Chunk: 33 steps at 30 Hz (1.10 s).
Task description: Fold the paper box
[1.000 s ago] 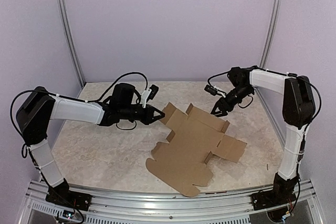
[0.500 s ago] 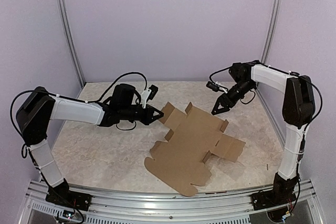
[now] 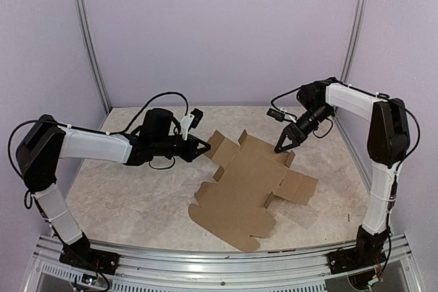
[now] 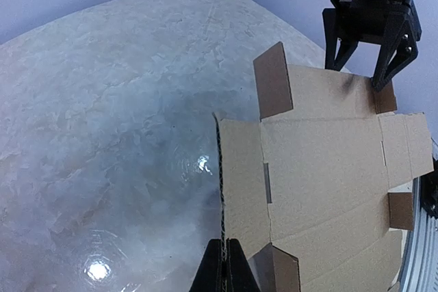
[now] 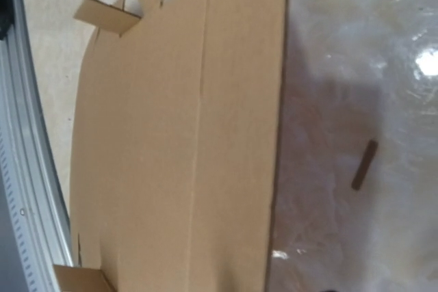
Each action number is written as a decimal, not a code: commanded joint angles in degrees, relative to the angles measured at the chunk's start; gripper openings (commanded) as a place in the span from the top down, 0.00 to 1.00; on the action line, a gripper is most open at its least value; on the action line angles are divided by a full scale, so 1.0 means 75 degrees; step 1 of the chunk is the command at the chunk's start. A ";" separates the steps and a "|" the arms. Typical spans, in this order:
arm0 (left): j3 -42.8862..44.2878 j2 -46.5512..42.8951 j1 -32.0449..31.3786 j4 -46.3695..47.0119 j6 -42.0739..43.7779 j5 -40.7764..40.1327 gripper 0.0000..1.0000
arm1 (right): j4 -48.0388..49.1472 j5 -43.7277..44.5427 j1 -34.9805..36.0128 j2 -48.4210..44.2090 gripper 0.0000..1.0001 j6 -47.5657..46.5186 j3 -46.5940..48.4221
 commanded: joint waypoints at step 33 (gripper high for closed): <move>-0.0137 -0.0296 -0.0025 -0.0066 0.0521 -0.0404 1.00 | -0.0940 0.0184 0.0254 0.0523 1.00 -0.0483 0.0376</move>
